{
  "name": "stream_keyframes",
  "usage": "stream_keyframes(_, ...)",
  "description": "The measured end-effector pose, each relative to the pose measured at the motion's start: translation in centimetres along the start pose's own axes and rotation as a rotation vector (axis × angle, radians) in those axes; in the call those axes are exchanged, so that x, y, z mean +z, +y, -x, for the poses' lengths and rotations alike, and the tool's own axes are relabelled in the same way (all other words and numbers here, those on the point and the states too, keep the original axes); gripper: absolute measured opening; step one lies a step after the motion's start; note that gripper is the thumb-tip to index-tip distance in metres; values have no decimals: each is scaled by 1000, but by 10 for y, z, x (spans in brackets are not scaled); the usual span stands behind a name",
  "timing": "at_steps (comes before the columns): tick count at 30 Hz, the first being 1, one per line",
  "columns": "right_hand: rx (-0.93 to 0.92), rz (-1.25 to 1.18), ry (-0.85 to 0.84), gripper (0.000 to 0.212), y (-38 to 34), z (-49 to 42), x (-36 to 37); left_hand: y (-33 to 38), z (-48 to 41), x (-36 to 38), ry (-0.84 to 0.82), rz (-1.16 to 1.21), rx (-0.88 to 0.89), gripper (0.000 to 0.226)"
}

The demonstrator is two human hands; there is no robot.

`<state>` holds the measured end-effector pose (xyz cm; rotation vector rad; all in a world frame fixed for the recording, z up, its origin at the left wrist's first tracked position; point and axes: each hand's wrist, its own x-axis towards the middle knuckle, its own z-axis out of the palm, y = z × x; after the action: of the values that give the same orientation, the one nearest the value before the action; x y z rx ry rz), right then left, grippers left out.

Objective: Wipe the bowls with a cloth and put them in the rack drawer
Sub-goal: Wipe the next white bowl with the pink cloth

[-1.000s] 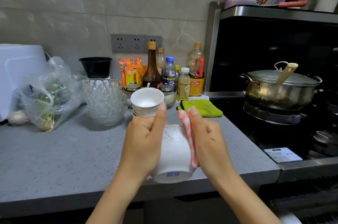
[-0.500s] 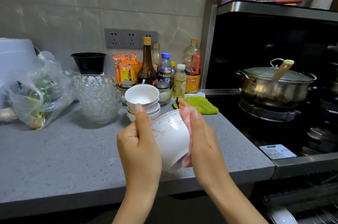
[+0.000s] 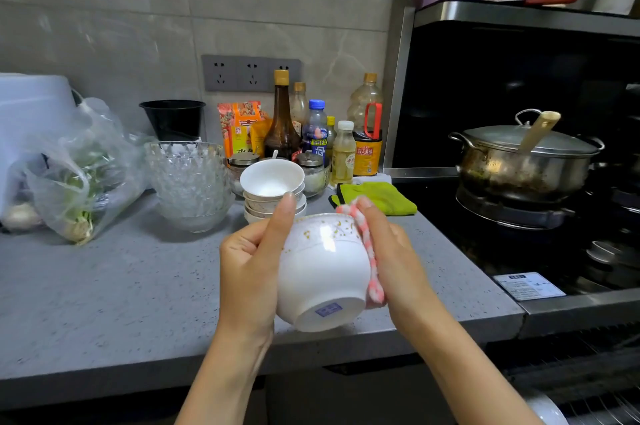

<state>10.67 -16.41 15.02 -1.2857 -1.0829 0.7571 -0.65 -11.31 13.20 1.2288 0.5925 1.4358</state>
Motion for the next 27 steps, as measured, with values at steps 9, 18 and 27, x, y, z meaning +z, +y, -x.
stream_keyframes(9, -158, 142, 92, 67, -5, -3, -8, -1, -10, -11, -182, -301, 130, 69)
stream_keyframes(18, -324, 153, 72, 75, 2, 2, 4, 8, -3, 8, -120, -626, 373, 71)
stream_keyframes(27, -617, 623, 235, 48, 21, 15, 28, -14, 2, 11, 217, -192, 204, 58)
